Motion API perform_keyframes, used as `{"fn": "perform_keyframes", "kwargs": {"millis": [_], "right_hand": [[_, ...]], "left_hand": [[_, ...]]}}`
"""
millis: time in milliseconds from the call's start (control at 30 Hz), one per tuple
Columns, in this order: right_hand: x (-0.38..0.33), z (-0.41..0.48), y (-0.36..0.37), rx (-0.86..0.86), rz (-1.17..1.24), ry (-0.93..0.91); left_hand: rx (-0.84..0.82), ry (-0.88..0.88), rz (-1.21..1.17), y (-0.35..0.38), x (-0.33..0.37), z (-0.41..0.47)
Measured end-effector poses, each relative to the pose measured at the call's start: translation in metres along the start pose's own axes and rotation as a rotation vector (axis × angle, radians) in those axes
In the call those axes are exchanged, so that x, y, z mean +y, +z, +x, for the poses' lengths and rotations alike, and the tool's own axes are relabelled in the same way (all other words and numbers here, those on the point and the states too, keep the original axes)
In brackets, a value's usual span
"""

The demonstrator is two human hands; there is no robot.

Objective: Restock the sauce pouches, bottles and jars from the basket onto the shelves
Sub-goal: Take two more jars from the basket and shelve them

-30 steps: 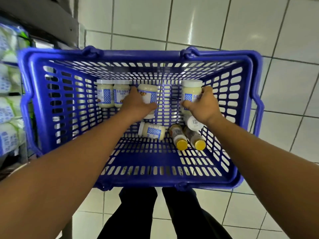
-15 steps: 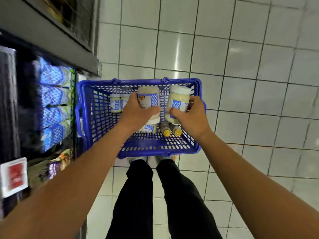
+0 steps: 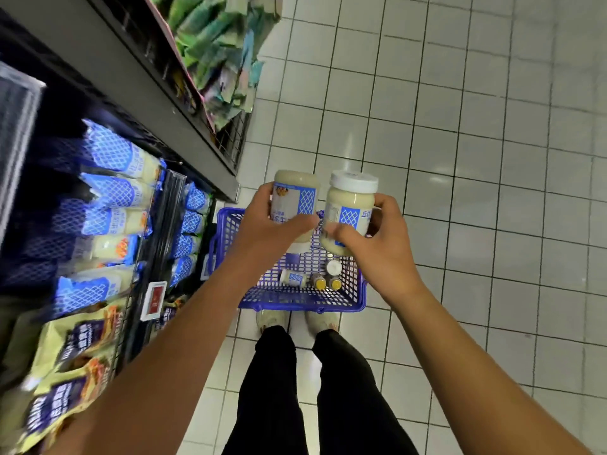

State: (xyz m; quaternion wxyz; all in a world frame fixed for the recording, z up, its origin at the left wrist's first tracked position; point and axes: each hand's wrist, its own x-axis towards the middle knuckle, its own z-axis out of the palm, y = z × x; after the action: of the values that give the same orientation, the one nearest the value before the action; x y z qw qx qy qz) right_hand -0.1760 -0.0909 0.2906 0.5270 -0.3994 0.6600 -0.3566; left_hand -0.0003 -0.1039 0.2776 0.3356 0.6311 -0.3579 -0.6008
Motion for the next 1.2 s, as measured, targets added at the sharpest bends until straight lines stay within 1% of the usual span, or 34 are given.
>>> {"fn": "perform_keyframes", "kwargs": {"millis": [100,233,367,500,600,733,900,1033,1200], "right_hand": [[-0.054,-0.023,-0.005,-0.077,0.013,-0.085],[-0.117,-0.048,-0.007,-0.192,-0.030,-0.212],[-0.166,-0.072,-0.004,-0.345,-0.041,-0.335],[-0.199,-0.101,0.006,-0.523,-0.039,-0.427],[-0.220,-0.130,0.020,-0.652,0.011,-0.486],[-0.237,-0.175,0.042,-0.825,0.062,-0.531],[-0.243,-0.246,0.070,-1.059,0.066,-0.562],[-0.234,-0.313,0.085,-1.271,0.047,-0.559],[-0.209,-0.407,0.091,-1.479,0.034,-0.552]], "left_hand": [[0.068,0.072,-0.017,-0.006,0.041,-0.039],[0.183,0.185,-0.075,-0.014,0.087,-0.089],[0.353,0.276,-0.160,-0.023,0.118,-0.140],[0.557,0.341,-0.228,-0.033,0.140,-0.192],[0.703,0.379,-0.269,-0.042,0.149,-0.237],[0.895,0.437,-0.275,-0.056,0.150,-0.310],[1.130,0.478,-0.311,-0.061,0.130,-0.404],[1.312,0.492,-0.341,-0.057,0.103,-0.480],[1.534,0.505,-0.374,-0.042,0.059,-0.574]]}}
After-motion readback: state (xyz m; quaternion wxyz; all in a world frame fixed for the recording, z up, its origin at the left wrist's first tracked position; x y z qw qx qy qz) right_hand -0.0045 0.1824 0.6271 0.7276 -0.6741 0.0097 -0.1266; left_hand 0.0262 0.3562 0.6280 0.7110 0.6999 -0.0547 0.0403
